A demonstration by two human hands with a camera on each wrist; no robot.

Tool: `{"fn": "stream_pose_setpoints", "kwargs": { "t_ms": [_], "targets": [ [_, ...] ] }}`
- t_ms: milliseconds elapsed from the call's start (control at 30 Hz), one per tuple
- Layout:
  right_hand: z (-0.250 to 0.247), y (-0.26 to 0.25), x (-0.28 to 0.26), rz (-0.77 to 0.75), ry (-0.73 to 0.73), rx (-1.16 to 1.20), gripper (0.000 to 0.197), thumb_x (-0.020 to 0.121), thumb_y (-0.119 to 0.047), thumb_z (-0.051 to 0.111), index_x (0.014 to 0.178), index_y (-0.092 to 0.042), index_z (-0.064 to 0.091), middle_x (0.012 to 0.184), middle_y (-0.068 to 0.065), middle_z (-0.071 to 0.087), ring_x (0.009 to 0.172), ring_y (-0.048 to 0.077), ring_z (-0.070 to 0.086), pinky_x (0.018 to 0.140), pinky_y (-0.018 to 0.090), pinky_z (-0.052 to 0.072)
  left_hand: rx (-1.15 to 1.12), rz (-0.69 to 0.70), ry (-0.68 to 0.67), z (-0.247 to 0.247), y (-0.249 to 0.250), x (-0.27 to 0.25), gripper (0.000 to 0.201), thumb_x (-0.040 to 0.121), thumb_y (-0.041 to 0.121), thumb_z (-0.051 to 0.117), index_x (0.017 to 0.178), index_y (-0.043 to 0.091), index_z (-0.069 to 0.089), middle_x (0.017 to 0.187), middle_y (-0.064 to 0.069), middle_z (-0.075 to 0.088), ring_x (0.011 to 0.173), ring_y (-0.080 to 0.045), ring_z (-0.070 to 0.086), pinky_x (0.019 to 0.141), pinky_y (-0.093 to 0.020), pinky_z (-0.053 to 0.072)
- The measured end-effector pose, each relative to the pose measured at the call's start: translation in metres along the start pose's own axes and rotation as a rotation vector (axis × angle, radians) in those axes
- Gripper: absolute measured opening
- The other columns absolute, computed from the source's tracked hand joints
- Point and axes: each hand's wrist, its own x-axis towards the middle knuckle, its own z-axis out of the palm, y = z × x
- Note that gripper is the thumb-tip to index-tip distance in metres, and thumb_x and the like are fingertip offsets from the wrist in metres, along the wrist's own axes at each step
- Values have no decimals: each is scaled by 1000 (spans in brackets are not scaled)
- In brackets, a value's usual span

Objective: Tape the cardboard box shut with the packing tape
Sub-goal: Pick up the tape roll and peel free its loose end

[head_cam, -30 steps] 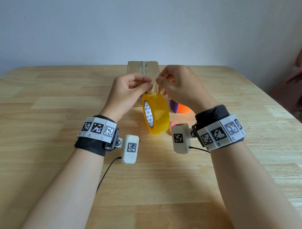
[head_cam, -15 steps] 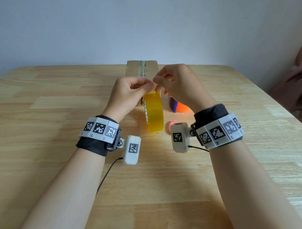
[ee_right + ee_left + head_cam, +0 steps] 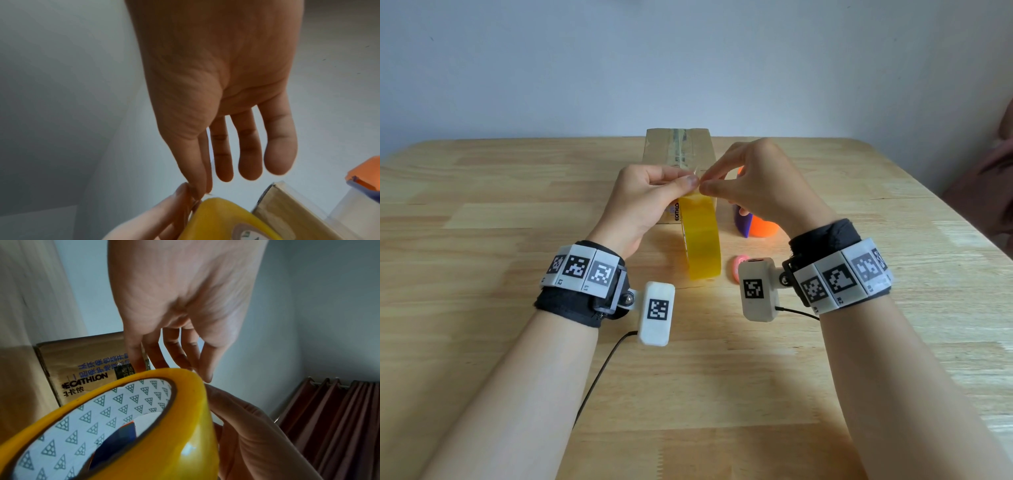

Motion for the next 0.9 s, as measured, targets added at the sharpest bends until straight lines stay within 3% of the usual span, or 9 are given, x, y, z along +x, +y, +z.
{"fn": "stream_pose_setpoints", "kwargs": {
  "t_ms": [200, 333, 500, 667, 733, 900],
  "targets": [
    [4, 1, 0, -17, -5, 19, 13, 86, -24, 81, 98, -18, 84, 80, -18, 65, 51, -20, 55, 49, 3, 39, 4, 27, -16, 0, 2, -2, 4, 83, 23, 83, 84, 26, 83, 95, -10, 82, 102, -35, 75, 98, -58, 56],
    [8, 2, 3, 4, 6, 30, 10, 85, -28, 82, 93, -21, 83, 76, -20, 68, 57, -21, 55, 54, 1, 38, 1, 34, -26, -2, 2, -2, 9, 82, 16, 85, 86, 23, 81, 89, -2, 81, 91, -20, 76, 94, -51, 58],
    [5, 3, 2, 32, -9, 76, 1, 87, -23, 80, 87, -23, 80, 73, -15, 70, 51, -15, 56, 49, 3, 37, 18, 13, -52, -4, 0, 0, 21, 80, 24, 88, 98, 30, 79, 107, -2, 80, 102, -19, 76, 94, -43, 61],
    [2, 1, 0, 56, -30, 95, 5, 88, -23, 79, 90, -19, 82, 53, -24, 62, 47, -15, 55, 45, 3, 37, 13, 51, -49, -4, 2, -2, 9, 83, 19, 85, 85, 28, 83, 91, 1, 83, 92, -16, 76, 86, -38, 60],
    [2, 0, 0, 54, -29, 86, 7, 88, -25, 79, 91, -20, 82, 55, -25, 62, 48, -17, 55, 46, 3, 37, 24, 70, -35, -5, 2, -1, 9, 83, 20, 85, 84, 28, 84, 89, 2, 83, 89, -15, 76, 85, -37, 61],
    [4, 0, -2, 51, -24, 87, 14, 89, -32, 77, 88, -19, 82, 63, -22, 65, 54, -17, 58, 51, 2, 38, 37, 30, -74, -6, 1, 0, 5, 84, 25, 82, 83, 29, 85, 93, 2, 82, 95, -18, 76, 91, -47, 61]
  ]
}}
